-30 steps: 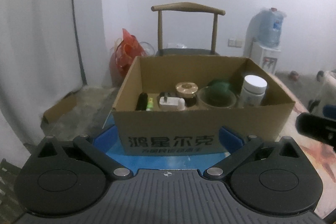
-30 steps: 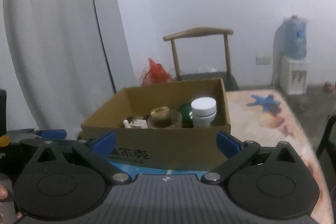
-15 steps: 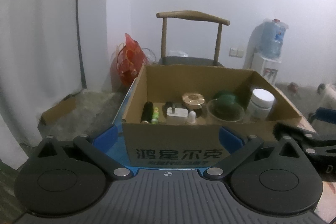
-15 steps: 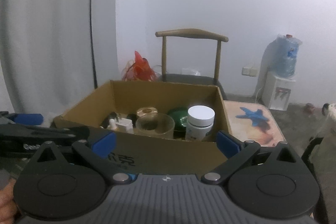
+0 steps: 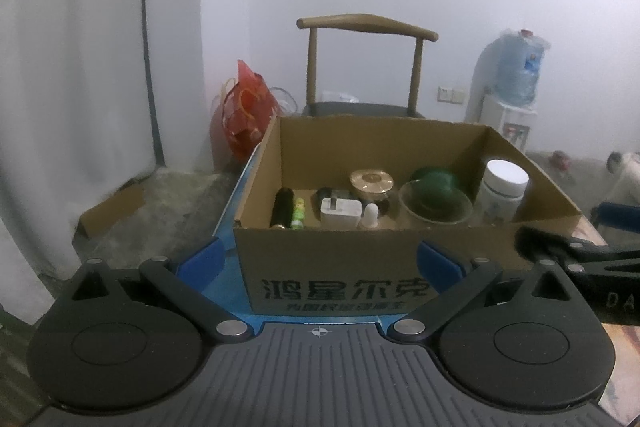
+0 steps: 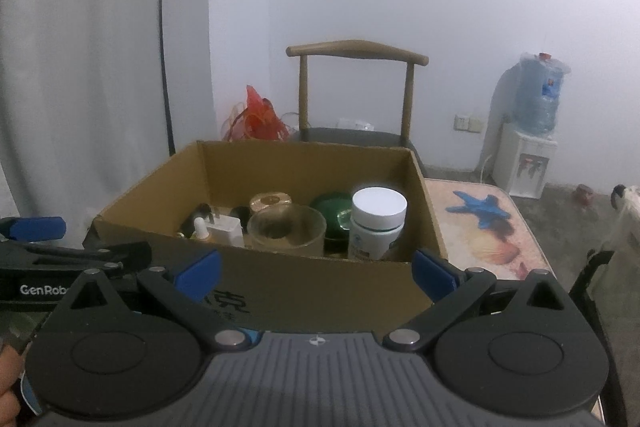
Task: Organize rigid objects
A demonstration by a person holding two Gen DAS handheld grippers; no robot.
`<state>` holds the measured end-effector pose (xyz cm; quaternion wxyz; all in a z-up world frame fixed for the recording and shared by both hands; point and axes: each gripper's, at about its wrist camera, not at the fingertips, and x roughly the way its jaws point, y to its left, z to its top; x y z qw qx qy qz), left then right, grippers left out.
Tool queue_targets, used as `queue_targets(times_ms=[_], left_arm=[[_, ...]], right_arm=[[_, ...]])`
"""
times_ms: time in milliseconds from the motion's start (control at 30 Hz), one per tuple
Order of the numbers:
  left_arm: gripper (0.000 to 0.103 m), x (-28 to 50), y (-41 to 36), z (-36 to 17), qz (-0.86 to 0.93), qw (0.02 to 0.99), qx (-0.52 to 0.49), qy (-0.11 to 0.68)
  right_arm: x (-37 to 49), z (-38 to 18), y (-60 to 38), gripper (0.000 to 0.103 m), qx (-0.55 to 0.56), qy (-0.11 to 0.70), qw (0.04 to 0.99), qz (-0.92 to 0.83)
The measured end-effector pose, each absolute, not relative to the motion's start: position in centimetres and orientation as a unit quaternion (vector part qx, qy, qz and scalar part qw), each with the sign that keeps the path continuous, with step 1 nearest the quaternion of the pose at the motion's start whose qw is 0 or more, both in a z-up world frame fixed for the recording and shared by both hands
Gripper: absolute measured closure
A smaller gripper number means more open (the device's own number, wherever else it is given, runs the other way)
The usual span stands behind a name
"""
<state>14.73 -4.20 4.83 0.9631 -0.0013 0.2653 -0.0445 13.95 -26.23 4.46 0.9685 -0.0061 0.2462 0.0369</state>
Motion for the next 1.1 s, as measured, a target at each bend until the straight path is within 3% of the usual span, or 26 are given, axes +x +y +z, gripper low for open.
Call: queue_targets(times_ms=[1100], left_arm=[[0.001,15.0,-4.3,5.0,-0.044,0.962,0.012,0.268]], right_arm=[[14.2,4.3,-27.6,0.000,0.001,0.251,0.968,0.029]])
